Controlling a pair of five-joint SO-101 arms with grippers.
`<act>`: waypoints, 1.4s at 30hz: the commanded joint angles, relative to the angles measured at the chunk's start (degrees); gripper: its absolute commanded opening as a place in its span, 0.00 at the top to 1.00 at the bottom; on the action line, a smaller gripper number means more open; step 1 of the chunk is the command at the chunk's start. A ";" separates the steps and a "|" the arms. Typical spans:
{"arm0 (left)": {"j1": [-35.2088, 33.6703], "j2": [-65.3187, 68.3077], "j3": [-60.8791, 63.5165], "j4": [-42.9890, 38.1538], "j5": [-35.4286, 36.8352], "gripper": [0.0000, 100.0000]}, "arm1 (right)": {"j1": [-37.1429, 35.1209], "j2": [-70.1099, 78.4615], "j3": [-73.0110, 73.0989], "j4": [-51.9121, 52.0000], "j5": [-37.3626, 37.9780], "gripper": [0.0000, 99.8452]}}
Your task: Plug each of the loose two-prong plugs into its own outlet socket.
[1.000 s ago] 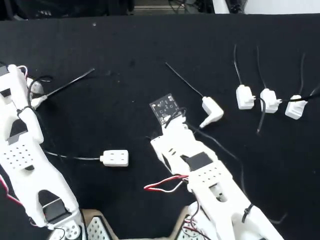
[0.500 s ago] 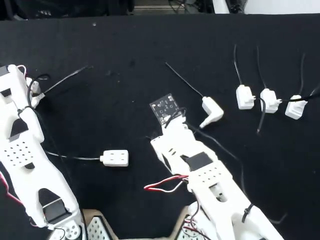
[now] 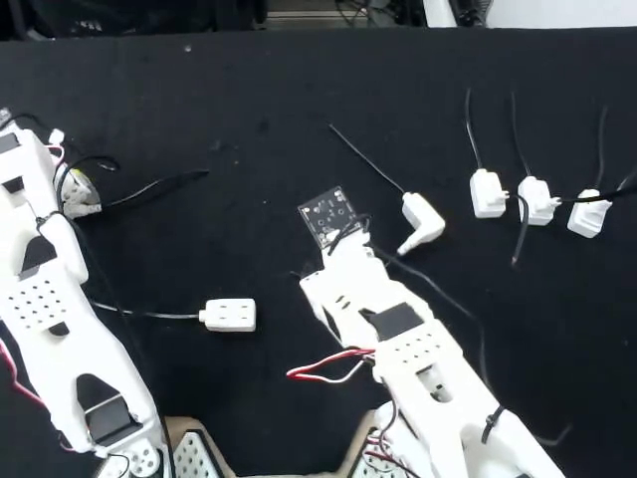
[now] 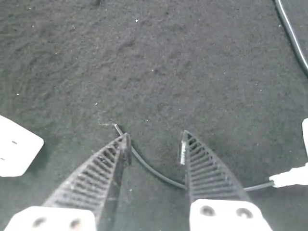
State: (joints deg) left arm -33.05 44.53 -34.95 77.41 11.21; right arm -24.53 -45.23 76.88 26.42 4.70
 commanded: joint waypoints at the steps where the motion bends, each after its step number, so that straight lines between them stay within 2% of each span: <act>1: 1.54 -0.53 -6.29 2.81 -3.08 0.78 | 1.14 -1.89 -0.31 -1.32 -0.35 0.84; 6: 3.12 -0.53 -7.60 5.98 -2.73 0.78 | 1.14 -1.89 -0.31 -1.41 -0.35 0.84; 11: 7.60 -0.62 -8.04 8.26 -4.13 0.78 | 1.14 -1.89 -0.31 -1.32 -0.35 0.84; 17: 13.67 -0.53 -7.78 8.35 -21.36 0.78 | 1.14 -1.89 -0.31 -1.32 -0.35 0.84; 21: 14.02 -0.70 -8.22 7.65 -21.71 0.81 | 1.14 -1.89 -0.31 -1.32 -0.35 0.84; 25: 14.11 -0.53 -9.98 7.21 -21.63 0.98 | 1.14 -1.89 -0.31 -1.41 -0.35 0.84; 27: 14.11 -0.62 -10.24 7.47 -21.63 0.95 | 1.14 -1.89 -0.31 -1.41 -0.35 0.84; 31: 14.02 -1.49 -11.30 8.18 -21.63 0.97 | 1.14 -1.89 -0.31 -1.41 -0.35 0.84; 38: 17.01 -4.48 -23.52 23.38 -22.07 0.97 | 1.49 -1.89 -0.48 -1.14 -0.79 0.84; 42: 17.45 -7.74 -23.43 23.56 -21.80 0.97 | 1.58 -1.98 -0.57 -1.05 -0.62 0.84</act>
State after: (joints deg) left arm -16.35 43.74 -54.90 99.30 -10.33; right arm -24.53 -45.23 76.88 26.42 4.53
